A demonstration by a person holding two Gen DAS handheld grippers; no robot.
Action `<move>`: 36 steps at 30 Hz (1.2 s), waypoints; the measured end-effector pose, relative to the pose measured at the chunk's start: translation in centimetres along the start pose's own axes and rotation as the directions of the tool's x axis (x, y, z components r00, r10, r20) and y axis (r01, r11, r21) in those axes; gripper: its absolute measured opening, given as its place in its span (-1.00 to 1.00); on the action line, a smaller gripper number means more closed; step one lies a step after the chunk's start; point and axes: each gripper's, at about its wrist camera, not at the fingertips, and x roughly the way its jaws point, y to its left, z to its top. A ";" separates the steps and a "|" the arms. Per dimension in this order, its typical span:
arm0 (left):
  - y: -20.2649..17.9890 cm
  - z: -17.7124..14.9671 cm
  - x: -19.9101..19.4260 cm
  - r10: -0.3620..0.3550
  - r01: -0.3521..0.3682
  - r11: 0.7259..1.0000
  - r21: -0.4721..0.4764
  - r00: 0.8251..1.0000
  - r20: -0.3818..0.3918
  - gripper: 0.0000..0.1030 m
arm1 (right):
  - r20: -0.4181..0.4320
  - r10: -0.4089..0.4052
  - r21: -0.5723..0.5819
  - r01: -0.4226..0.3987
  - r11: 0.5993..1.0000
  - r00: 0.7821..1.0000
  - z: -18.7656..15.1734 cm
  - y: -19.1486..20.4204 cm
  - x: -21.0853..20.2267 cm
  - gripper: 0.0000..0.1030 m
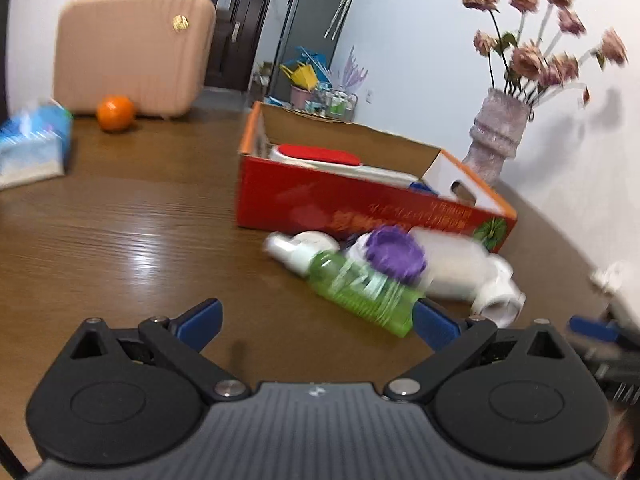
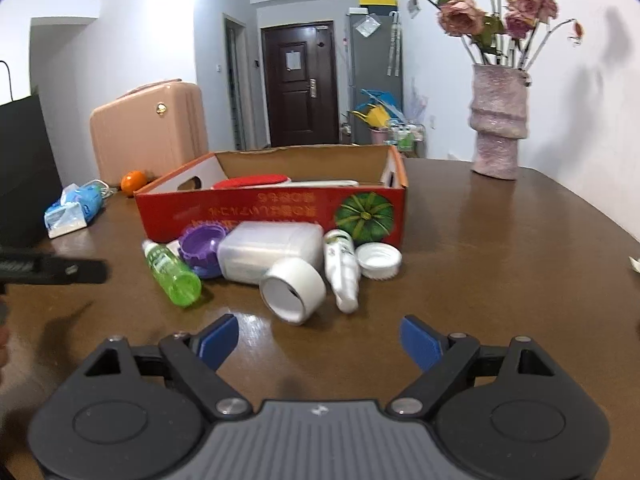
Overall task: Organize rigid objects
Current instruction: 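Move both tools back over the remaining items, then grasp the green spray bottle with the left tool while the right tool grasps the white tape roll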
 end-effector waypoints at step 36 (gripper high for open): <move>-2.2 -2.6 0.4 0.175 -0.172 0.977 0.123 0.984 -0.014 -0.06 | -0.046 0.377 0.222 -0.358 0.907 0.925 -0.2 -0.1 2.7 -0.20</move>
